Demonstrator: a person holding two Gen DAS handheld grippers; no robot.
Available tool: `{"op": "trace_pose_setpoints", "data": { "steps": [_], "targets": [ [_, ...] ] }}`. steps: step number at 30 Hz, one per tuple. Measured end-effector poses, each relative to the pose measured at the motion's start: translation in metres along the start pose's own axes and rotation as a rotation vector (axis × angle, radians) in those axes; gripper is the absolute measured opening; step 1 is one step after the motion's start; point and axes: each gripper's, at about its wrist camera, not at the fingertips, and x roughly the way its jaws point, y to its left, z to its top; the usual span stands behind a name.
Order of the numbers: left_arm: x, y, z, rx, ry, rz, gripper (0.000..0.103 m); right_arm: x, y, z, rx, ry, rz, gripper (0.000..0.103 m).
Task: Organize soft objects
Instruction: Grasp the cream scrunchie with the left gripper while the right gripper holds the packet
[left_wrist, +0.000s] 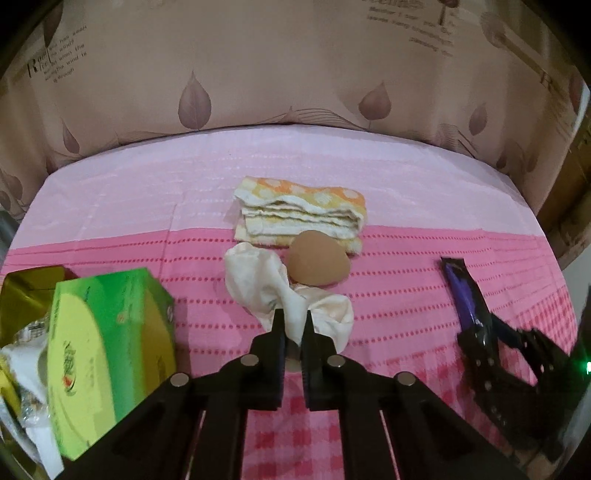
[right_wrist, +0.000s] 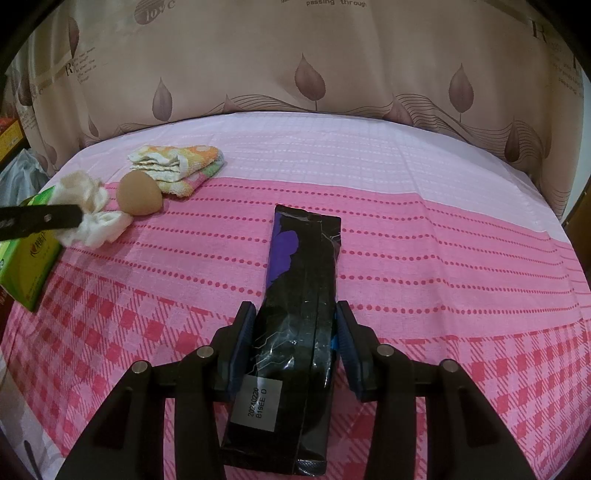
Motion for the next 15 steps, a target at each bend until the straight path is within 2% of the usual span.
{"op": "trace_pose_setpoints", "data": {
  "steps": [15],
  "targets": [
    [-0.058,-0.014,-0.068,0.120,0.000,-0.021,0.006,-0.001,0.000,-0.001,-0.003,0.000,-0.004,0.041]
  ]
}}
